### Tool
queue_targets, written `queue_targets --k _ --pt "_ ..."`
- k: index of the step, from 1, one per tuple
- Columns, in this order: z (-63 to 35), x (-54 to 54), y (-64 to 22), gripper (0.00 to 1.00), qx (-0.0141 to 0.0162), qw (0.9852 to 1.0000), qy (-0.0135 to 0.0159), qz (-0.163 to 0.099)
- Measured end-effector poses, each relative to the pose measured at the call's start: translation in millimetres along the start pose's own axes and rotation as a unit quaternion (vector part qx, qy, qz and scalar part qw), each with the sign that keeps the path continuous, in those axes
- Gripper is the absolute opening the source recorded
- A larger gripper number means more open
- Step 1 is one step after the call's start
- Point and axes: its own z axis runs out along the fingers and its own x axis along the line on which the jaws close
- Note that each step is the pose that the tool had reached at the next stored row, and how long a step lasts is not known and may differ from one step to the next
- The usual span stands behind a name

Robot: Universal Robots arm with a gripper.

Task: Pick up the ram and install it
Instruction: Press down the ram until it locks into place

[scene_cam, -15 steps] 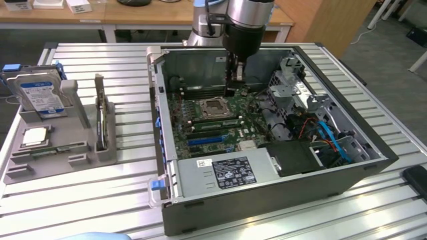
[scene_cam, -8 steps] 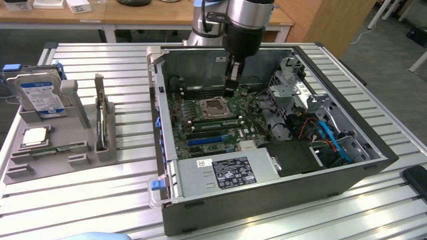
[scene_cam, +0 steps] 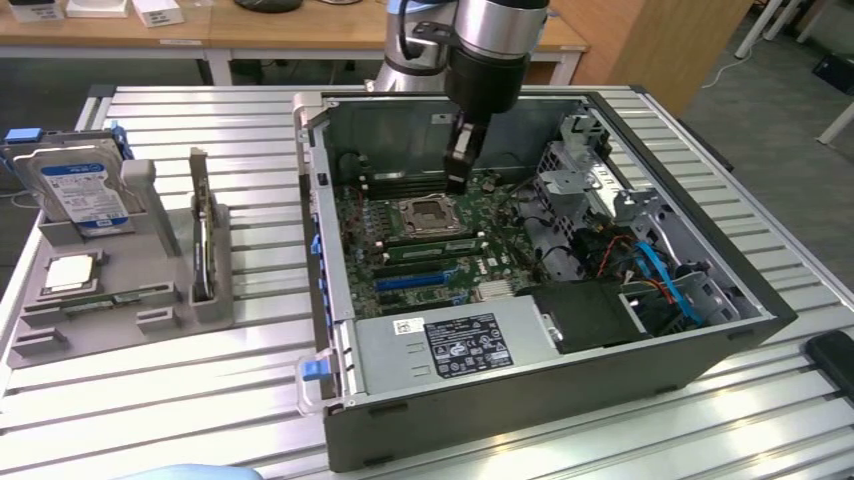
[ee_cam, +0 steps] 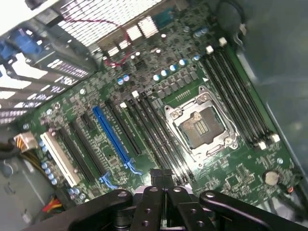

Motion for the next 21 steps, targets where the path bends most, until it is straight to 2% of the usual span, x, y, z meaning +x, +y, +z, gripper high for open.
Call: queue_targets --k 5,10,16,21 --pt "0.0 0.0 0.0 0.10 -0.0017 0.9992 -0.0002 0.041" --pt "0.0 0.0 0.0 0.10 -0.0034 0.9966 -0.0004 0.082" --pt "0.0 0.1 0.0 0.10 -0.0055 0.9910 -0.0006 0.133" --pt "0.0 0.0 0.0 0.10 -0.0072 0.9844 -0.0009 0.176"
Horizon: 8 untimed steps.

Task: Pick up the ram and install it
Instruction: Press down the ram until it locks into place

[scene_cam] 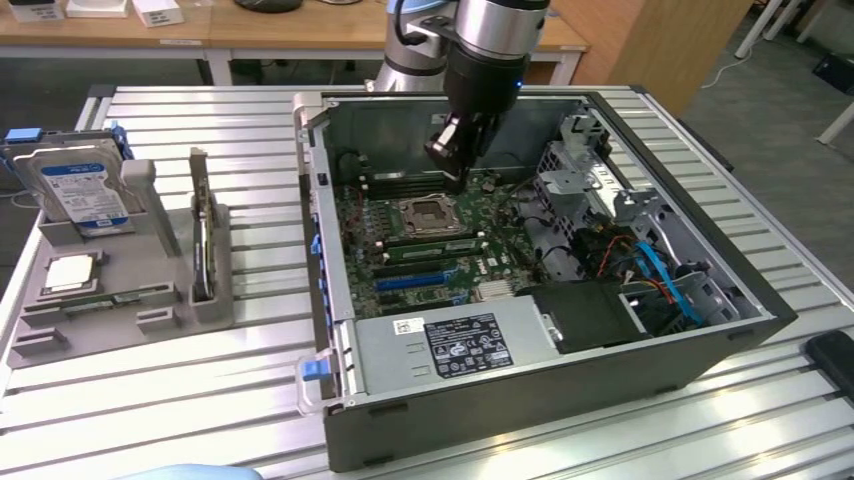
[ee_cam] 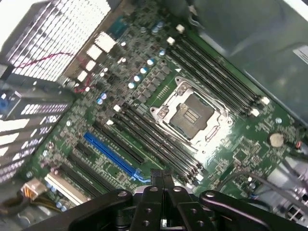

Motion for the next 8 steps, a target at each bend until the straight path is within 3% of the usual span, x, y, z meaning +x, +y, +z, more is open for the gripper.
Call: queue_targets --k 4,8 --pt "0.0 0.0 0.0 0.10 -0.0014 0.9994 -0.0002 0.035" --pt "0.0 0.0 0.0 0.10 -0.0028 0.9977 -0.0004 0.068"
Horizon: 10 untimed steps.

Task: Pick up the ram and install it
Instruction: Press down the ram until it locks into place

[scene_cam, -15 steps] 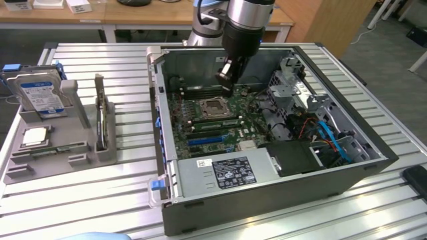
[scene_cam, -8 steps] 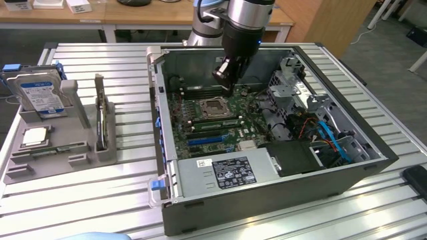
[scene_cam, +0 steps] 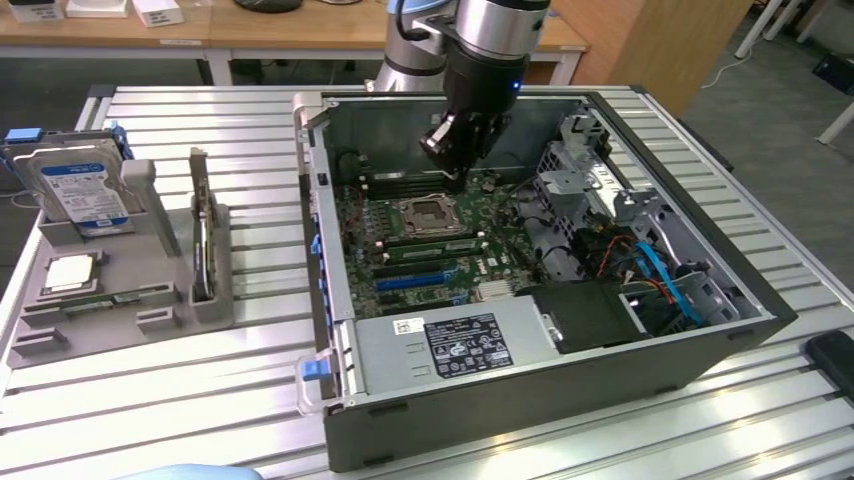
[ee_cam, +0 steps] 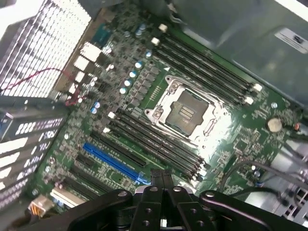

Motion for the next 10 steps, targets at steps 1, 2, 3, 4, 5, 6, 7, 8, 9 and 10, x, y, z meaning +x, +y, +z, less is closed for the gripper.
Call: queue_targets --k 1,2,3,4,5,6,7,8,9,10 --pt "0.0 0.0 0.0 0.10 -0.0004 1.0000 -0.0001 0.008" --pt "0.0 0.0 0.0 0.10 -0.0007 0.9999 -0.0001 0.017" --pt "0.0 0.0 0.0 0.10 -0.0011 0.9997 -0.0001 0.026" --pt "0.0 0.0 0.0 0.10 -0.0014 0.9994 -0.0002 0.034" --pt "0.0 0.0 0.0 0.10 -0.0018 0.9991 -0.0002 0.043" --pt "0.0 0.0 0.0 0.10 -0.0021 0.9987 -0.0003 0.051" --pt "0.0 0.0 0.0 0.10 -0.0025 0.9982 -0.0003 0.060" --pt "0.0 0.0 0.0 0.10 -0.0028 0.9977 -0.0003 0.068" --pt "0.0 0.0 0.0 0.10 -0.0032 0.9971 -0.0004 0.076" --pt "0.0 0.0 0.0 0.10 -0.0035 0.9963 -0.0004 0.086"
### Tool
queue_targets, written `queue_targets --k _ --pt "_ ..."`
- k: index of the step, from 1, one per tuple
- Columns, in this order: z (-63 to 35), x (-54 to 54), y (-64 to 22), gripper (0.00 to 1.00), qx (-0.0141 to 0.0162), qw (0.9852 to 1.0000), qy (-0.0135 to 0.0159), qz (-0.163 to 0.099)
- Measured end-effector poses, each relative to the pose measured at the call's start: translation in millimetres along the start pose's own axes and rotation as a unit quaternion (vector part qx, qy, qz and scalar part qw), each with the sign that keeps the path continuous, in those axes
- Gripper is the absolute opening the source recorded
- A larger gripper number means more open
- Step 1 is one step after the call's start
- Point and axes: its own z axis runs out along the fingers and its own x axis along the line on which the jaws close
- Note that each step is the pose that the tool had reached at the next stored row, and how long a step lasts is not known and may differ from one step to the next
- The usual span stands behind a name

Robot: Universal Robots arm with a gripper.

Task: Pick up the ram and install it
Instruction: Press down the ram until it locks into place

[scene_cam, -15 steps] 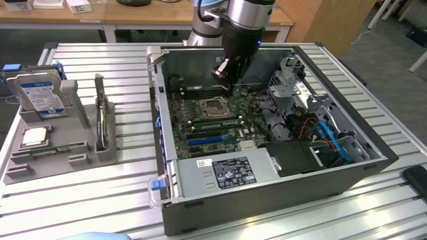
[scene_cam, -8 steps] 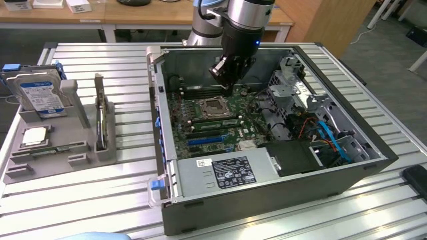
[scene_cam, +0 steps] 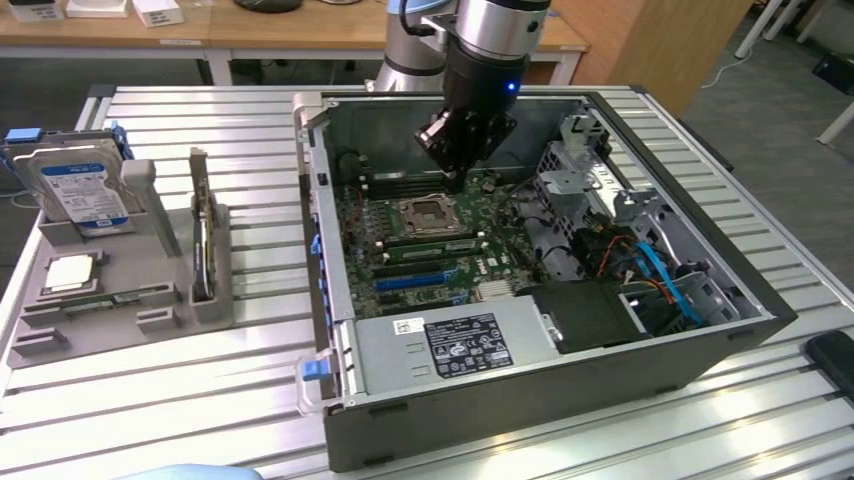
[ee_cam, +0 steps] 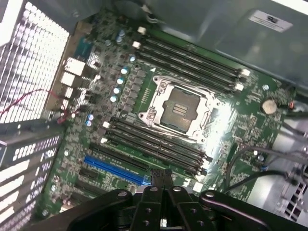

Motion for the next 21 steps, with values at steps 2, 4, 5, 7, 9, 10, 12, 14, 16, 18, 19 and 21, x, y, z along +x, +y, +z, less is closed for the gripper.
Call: queue_targets --k 2,4,5,7,9,10,12,14,16,18,19,21 --pt "0.0 0.0 0.0 0.10 -0.0007 0.9999 -0.0001 0.017" --pt "0.0 0.0 0.0 0.10 -0.0013 0.9995 -0.0002 0.033" --pt "0.0 0.0 0.0 0.10 -0.0017 0.9992 -0.0002 0.041" --pt "0.0 0.0 0.0 0.10 -0.0023 0.9984 -0.0003 0.057" --pt "0.0 0.0 0.0 0.10 -0.0029 0.9974 -0.0004 0.072" --pt "0.0 0.0 0.0 0.10 -0.0032 0.9969 -0.0004 0.079" --pt "0.0 0.0 0.0 0.10 -0.0038 0.9958 -0.0005 0.092" --pt "0.0 0.0 0.0 0.10 -0.0041 0.9948 -0.0005 0.101" --pt "0.0 0.0 0.0 0.10 -0.0044 0.9942 -0.0006 0.107" --pt "0.0 -0.1 0.1 0.10 -0.0044 0.9942 -0.0006 0.108" --pt "0.0 -0.1 0.1 0.10 -0.0044 0.9942 -0.0006 0.108" --pt "0.0 -0.1 0.1 0.10 -0.0044 0.9942 -0.0006 0.108"
